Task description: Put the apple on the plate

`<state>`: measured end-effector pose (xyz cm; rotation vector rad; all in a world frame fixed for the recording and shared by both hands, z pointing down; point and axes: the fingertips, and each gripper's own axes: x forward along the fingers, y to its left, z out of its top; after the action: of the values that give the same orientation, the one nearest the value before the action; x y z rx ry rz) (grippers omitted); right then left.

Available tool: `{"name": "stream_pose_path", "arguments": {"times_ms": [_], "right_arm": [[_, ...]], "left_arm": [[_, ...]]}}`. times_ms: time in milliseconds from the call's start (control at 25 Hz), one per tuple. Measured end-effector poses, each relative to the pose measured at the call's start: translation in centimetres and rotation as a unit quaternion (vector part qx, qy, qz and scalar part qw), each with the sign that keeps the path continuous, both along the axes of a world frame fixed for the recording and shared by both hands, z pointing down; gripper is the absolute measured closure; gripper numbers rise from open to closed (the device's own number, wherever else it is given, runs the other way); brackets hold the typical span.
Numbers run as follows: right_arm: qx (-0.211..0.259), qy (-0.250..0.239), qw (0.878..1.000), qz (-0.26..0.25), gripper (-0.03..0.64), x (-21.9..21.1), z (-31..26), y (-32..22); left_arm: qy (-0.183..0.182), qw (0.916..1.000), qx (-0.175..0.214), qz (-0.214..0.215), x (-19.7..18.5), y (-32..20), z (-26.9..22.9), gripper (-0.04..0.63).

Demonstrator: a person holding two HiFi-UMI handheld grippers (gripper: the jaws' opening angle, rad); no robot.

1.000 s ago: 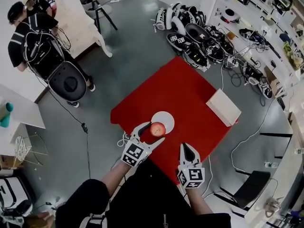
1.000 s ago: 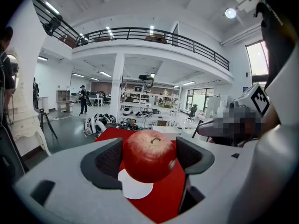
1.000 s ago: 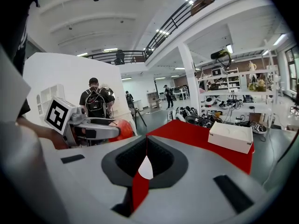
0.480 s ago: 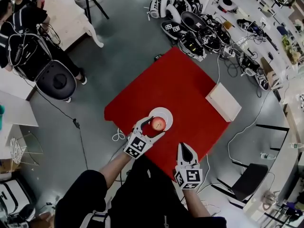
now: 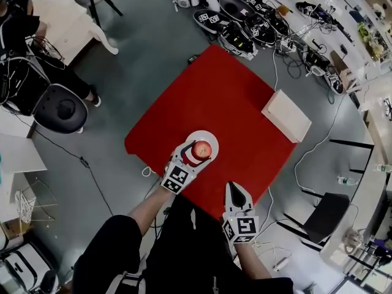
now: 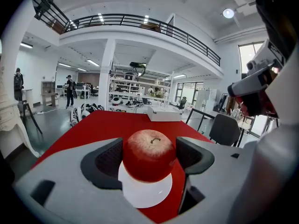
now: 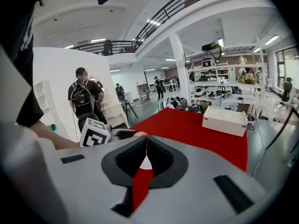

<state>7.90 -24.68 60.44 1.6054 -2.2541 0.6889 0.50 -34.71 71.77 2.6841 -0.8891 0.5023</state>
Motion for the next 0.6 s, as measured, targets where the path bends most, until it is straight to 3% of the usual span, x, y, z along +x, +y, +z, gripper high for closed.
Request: {"name": "stream_pose_path", "arguments": {"times_ms": [600], "right_arm": [[-0.023, 0.019, 0.999, 0.016, 0.606, 2.1, 2.2, 1.0]], "left_arm": [[-0.016, 0.9995, -0.026, -0.006, 1.4, -1.2, 6.1, 0.236]]}}
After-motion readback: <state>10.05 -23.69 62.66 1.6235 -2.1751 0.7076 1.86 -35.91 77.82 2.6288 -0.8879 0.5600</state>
